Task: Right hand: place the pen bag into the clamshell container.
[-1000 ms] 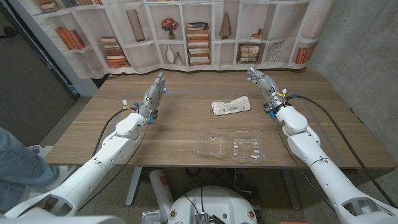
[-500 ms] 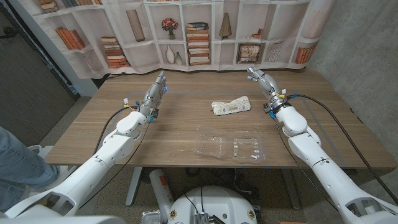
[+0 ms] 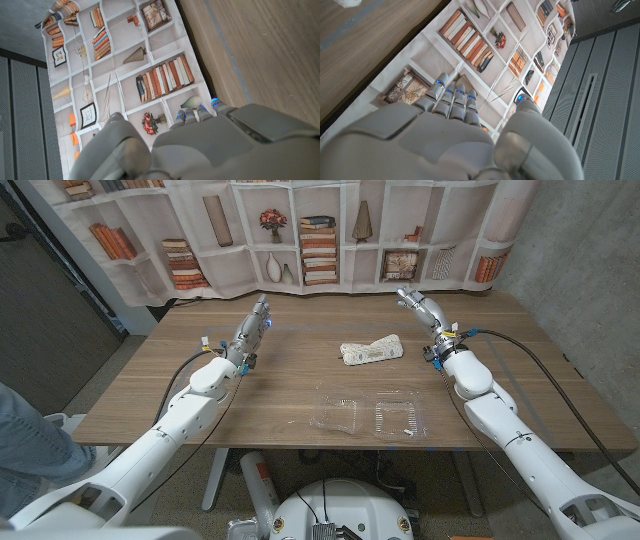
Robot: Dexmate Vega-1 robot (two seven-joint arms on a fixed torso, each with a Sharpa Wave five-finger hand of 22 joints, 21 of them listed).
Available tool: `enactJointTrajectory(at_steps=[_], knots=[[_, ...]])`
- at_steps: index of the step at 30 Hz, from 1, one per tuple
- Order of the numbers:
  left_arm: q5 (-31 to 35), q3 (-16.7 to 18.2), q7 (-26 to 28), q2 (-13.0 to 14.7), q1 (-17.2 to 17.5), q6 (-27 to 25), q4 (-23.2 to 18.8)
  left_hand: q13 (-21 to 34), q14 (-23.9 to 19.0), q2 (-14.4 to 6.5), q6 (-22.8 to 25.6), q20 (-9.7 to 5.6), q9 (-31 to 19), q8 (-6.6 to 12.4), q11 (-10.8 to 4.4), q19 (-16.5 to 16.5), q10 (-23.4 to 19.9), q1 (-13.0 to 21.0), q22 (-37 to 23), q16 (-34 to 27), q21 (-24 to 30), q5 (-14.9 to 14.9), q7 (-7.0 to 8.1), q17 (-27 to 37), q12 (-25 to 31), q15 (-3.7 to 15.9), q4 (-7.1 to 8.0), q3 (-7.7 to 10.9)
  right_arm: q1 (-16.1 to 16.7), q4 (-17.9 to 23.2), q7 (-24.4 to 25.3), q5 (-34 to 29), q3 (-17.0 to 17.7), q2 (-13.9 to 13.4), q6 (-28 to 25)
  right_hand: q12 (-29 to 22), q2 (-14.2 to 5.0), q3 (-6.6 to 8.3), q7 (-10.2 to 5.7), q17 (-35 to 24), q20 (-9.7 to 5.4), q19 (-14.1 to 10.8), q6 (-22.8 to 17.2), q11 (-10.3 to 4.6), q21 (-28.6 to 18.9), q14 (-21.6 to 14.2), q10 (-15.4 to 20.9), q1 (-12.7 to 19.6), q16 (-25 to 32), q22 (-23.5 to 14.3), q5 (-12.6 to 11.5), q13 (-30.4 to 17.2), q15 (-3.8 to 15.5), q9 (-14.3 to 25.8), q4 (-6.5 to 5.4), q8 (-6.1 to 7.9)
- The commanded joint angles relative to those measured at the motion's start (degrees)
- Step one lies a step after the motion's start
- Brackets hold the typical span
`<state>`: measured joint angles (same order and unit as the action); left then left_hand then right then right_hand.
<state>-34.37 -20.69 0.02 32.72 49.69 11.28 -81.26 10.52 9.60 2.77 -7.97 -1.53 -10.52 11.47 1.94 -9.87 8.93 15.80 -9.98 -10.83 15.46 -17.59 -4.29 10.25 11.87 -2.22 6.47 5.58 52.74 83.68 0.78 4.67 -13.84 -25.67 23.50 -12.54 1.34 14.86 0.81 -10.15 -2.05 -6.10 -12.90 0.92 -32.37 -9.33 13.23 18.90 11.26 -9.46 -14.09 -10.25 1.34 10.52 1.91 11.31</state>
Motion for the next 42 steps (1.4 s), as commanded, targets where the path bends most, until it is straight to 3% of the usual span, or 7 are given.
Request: enactJointTrajectory(at_steps=[1,17,42], knots=[[0.09,-0.57,-0.55,-0.45,-1.19,-0.15,1.33,0.2,3.57,-0.59,0.16,0.6,-0.27,0.34,0.03,-7.12,-0.28,0.47,-0.29,-0.12,-0.16,-0.32,0.14,0.14,0.25,-0.01,-0.05,-0.26,-0.8,0.35,2.47,-2.55,-1.77,-1.61,0.16,-0.11,0.07,-0.01,-0.27,-0.05,-2.36,-0.55,-0.18,-0.08,0.4,-0.17,0.25,0.75,-0.19,-0.28,-0.21,-0.21,0.03,0.25,0.49,0.28],[0.5,-0.53,0.39,0.08,-0.75,-0.63,0.31,0.2,3.26,-0.76,0.52,0.7,-0.28,0.38,-0.07,-6.79,-0.62,0.63,-0.31,-0.18,-0.34,-0.32,0.08,0.14,0.31,-0.01,-0.1,-0.39,-1.94,1.08,5.95,-6.58,-4.82,-3.81,-0.01,-0.06,0.15,0.06,-0.69,-0.06,-2.39,-0.78,-0.27,-0.54,0.95,-0.21,0.41,1.17,-0.27,-0.29,-0.26,-0.22,0.23,0.26,0.92,0.2],[0.73,-0.71,1.06,0.03,0.17,-0.8,-1.04,0.2,2.98,-1.02,0.71,0.81,-0.28,0.31,-0.2,-6.55,-0.83,0.86,-0.33,-0.17,-0.71,-0.31,0.11,0.14,0.27,0.02,-0.18,-0.59,-1.8,5.69,9.33,-11.5,-7.79,-8.94,-3.02,-0.07,0.23,0.23,-1.21,-0.03,-2.61,-1.34,-0.51,-1.15,1.71,-0.59,0.87,1.99,-0.28,-0.29,-0.41,-0.22,0.85,0.27,1.65,0.18]])
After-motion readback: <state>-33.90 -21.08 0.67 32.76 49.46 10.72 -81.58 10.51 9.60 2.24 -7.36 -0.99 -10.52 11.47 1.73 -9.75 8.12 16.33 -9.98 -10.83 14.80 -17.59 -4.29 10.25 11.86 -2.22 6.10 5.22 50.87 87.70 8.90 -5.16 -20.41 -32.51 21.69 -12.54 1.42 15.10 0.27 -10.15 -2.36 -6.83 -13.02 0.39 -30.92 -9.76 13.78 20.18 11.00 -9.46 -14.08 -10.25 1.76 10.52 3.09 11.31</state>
